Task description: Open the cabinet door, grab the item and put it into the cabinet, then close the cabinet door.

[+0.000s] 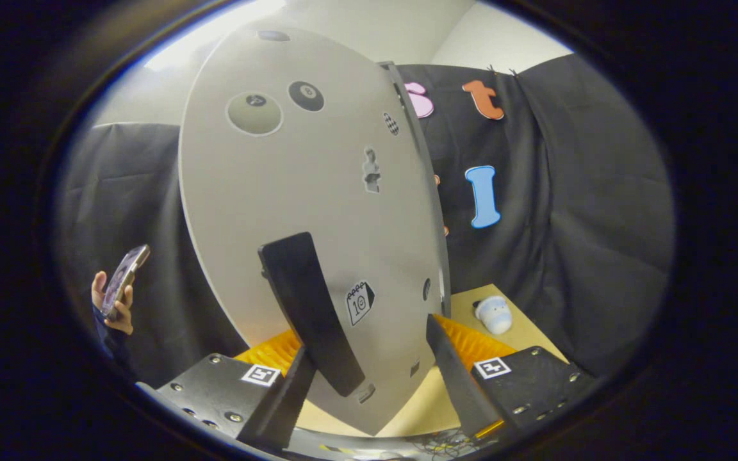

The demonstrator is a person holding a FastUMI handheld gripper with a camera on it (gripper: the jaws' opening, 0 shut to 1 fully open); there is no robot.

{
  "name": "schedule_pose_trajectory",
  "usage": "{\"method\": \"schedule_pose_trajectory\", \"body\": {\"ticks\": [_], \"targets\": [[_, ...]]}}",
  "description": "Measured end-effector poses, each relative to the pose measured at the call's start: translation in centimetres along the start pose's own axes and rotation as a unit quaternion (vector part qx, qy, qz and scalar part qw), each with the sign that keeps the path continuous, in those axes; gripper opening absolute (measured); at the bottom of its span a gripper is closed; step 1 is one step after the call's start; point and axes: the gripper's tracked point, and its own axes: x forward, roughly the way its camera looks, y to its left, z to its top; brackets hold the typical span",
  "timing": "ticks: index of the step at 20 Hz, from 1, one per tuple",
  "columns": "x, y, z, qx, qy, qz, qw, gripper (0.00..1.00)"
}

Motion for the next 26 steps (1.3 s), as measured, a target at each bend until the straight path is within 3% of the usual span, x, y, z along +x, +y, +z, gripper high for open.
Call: {"method": "schedule_pose_trajectory", "body": {"ticks": [8, 26], "targets": [[0.5, 2.2, -2.0, 0.023, 0.017, 0.031, 0.999, 0.94], [5.7, 9.7, -2.6, 0.006, 0.017, 0.115, 0.993, 0.95]]}}
